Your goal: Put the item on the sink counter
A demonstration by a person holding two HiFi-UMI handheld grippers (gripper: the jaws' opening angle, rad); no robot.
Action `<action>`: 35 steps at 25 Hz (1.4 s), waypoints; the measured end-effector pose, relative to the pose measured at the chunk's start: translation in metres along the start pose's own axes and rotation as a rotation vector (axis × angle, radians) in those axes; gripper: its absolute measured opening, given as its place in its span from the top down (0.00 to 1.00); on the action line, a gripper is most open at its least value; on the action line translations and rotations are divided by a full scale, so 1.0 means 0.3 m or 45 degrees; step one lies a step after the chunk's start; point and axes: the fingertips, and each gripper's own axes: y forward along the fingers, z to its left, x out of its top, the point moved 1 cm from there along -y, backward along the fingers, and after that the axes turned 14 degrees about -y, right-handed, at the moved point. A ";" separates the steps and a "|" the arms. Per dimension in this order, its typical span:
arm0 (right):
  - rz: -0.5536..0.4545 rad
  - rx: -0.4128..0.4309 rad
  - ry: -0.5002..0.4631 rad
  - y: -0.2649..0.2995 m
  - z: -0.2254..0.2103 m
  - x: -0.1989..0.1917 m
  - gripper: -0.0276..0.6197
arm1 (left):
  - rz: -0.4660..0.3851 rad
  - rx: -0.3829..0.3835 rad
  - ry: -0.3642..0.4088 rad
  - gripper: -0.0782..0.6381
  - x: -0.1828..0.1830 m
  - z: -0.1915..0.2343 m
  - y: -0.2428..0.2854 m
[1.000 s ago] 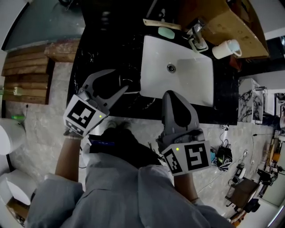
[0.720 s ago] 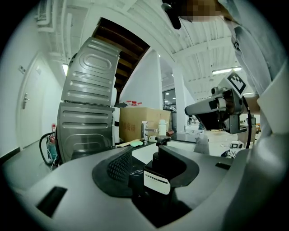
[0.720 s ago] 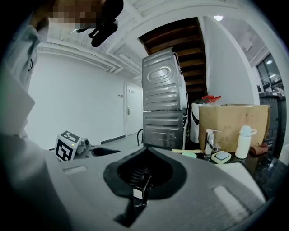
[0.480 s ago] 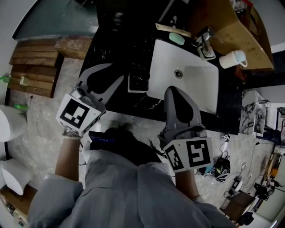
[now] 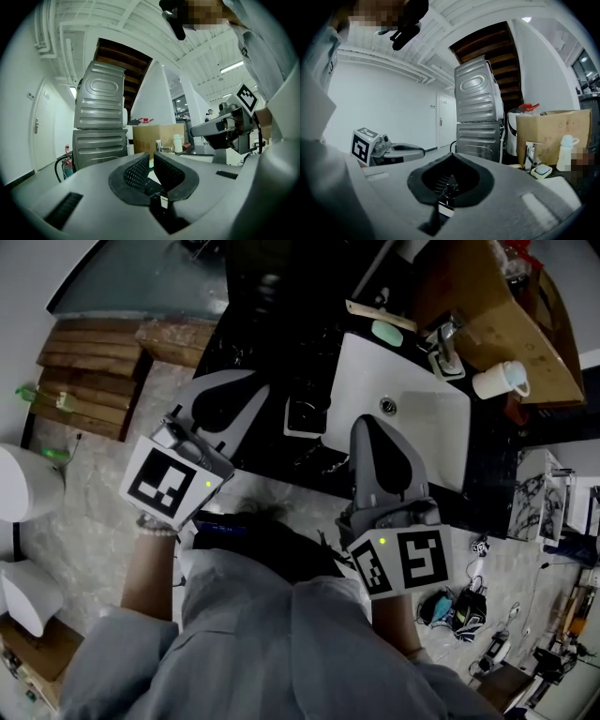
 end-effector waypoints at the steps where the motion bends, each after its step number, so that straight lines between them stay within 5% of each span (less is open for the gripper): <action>1: -0.008 0.005 0.003 0.004 0.004 0.005 0.96 | -0.010 0.003 -0.002 0.85 0.009 -0.004 -0.006; 12: -0.079 0.111 -0.035 0.041 0.068 0.058 0.96 | -0.107 0.084 -0.058 0.88 0.097 -0.003 -0.125; 22: -0.121 0.202 -0.048 0.079 0.114 0.080 0.96 | -0.118 0.172 0.003 0.88 0.128 -0.001 -0.190; 35: -0.119 0.198 -0.041 0.086 0.098 0.080 0.96 | -0.098 0.169 0.018 0.88 0.134 -0.016 -0.173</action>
